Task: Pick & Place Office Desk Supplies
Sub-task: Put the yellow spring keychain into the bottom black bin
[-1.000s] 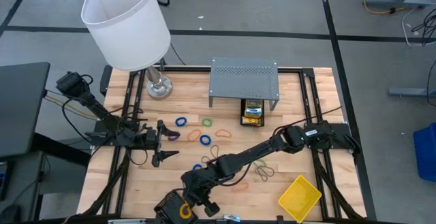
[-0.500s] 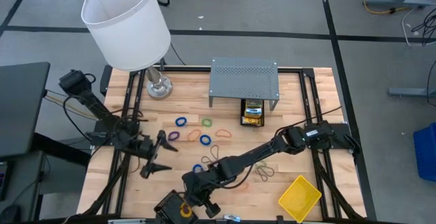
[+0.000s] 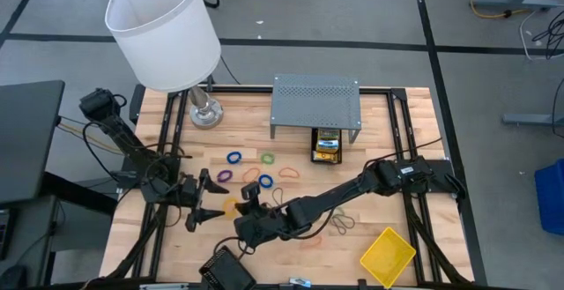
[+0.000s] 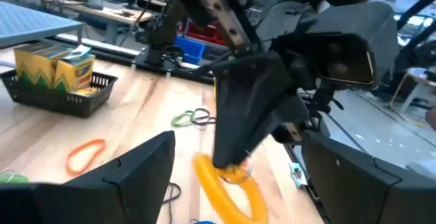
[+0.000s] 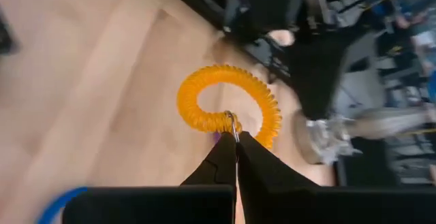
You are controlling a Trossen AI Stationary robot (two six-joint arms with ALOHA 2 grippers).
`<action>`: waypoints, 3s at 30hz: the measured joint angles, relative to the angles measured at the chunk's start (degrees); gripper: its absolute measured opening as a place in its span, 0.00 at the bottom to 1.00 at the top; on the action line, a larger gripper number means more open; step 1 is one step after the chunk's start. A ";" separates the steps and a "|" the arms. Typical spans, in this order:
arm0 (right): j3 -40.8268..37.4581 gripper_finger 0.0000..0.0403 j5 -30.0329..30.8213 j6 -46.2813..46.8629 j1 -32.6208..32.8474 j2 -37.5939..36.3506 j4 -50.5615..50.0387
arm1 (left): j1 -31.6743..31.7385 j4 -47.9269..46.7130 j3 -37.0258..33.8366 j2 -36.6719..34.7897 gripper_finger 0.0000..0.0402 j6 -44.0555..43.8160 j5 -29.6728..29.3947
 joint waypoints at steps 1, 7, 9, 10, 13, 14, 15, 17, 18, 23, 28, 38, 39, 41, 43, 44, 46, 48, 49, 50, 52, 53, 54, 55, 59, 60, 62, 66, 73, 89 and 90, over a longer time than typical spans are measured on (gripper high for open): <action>0.00 0.00 0.95 -0.62 -0.04 0.00 0.15 | 0.26 -0.25 0.00 0.00 0.79 -0.91 -0.06; 0.00 0.00 5.97 -6.09 -0.14 0.00 1.92 | 3.08 -5.57 0.00 0.00 0.79 -6.84 1.30; -0.02 0.00 6.15 -7.18 -0.23 0.00 2.36 | 4.15 -6.40 0.00 0.00 0.79 -7.85 1.38; -0.02 0.00 6.15 -7.33 -0.26 0.00 2.48 | 4.55 -6.42 0.00 0.00 0.79 -7.90 1.38; -0.03 0.00 6.12 -7.31 -0.27 0.00 2.47 | 5.48 -6.38 0.00 0.00 0.77 -7.31 1.33; -0.04 0.00 6.12 -7.35 -0.28 0.00 2.45 | 5.67 -6.36 0.00 0.00 0.74 -7.17 1.36; -0.04 0.00 6.11 -7.37 -0.29 0.00 2.47 | 5.72 -6.34 0.00 0.00 0.72 -7.14 1.34; -0.06 0.00 6.17 -7.37 -0.29 0.00 2.45 | 5.70 -6.23 0.00 0.00 0.63 -6.60 0.93; -0.07 0.00 6.17 -7.37 -0.35 0.00 2.41 | 5.61 -6.21 0.00 0.00 0.58 -6.25 0.41; -0.09 0.00 6.28 -7.35 -0.40 0.00 1.71 | 5.59 -6.33 0.00 0.00 0.17 -2.94 -1.91; -0.09 0.02 5.20 -7.28 -0.08 0.00 1.65 | 5.71 -6.41 -0.02 0.00 0.06 0.73 -4.07; -0.09 0.33 -12.54 1.25 2.56 -0.73 -0.58 | 5.24 -9.27 -0.02 0.00 0.06 1.25 -4.78; -0.09 0.37 -15.84 2.94 2.63 -1.15 -1.95 | 5.25 -9.41 -0.02 0.00 0.06 1.23 -4.87; -0.09 0.44 -24.58 6.72 2.61 -1.46 -1.54 | 5.29 -9.36 -0.02 0.00 0.06 1.55 -4.98; -0.09 0.47 -33.89 11.08 2.53 -1.44 0.47 | 5.45 -9.34 -0.02 0.00 0.06 2.37 -5.18; -0.09 0.46 -37.70 12.62 2.53 -1.18 1.82 | 5.61 -9.35 -0.02 -0.04 0.06 2.63 -5.39; 0.02 0.41 -43.61 14.72 2.81 -0.23 5.70 | 5.74 -9.36 -0.02 -0.04 0.06 2.89 -5.96; -0.14 0.29 -45.61 15.51 3.07 0.16 5.87 | 5.74 -9.37 -0.03 -0.37 0.06 3.61 -6.49; -0.15 0.22 -46.09 15.66 3.13 0.25 6.15 | 5.74 -9.19 -0.02 -0.42 0.06 3.89 -6.57; -0.15 0.13 -46.80 15.77 3.16 0.31 6.65 | 5.74 -9.02 -0.04 -0.42 0.06 4.11 -6.75; -0.11 0.04 -49.16 15.91 3.07 0.36 7.60 | 5.72 -8.85 -0.04 -0.43 0.06 4.54 -7.53; -0.11 0.03 -50.48 16.30 3.03 0.53 7.96 | 5.72 -8.85 -0.03 -0.63 0.06 4.97 -7.70; -0.08 0.02 -51.82 16.87 3.00 1.14 9.04 | 5.74 -8.88 -0.04 -1.02 0.06 5.18 -7.78; -0.01 0.01 -52.87 17.47 2.93 1.90 10.49 | 5.74 -8.75 -0.04 -1.37 0.06 5.40 -7.82; -0.07 0.01 -58.23 20.13 3.05 5.02 13.37 | 6.00 -8.75 -0.04 -3.00 0.06 5.93 -7.89; -0.07 0.01 -58.97 20.65 3.05 5.64 13.76 | 6.15 -8.79 -0.04 -3.53 0.06 5.99 -7.76; -0.09 0.00 -59.14 21.31 3.08 6.64 14.07 | 6.47 -8.77 -0.04 -4.57 0.06 6.63 -7.72; -0.13 0.00 -58.43 22.17 3.28 7.17 13.98 | 6.49 -8.81 -0.04 -6.13 0.06 8.33 -7.67; -0.09 0.00 -55.20 22.30 3.52 7.06 8.98 | 6.46 -8.85 -0.04 -8.06 0.06 9.88 -7.47; -0.09 0.00 -62.37 24.48 4.30 7.04 13.25 | 6.46 -8.90 -0.04 -8.72 0.06 10.94 -7.47; -0.09 0.00 -61.82 24.49 4.30 7.06 13.30 | 6.46 -8.90 -0.04 -8.72 0.06 10.94 -7.47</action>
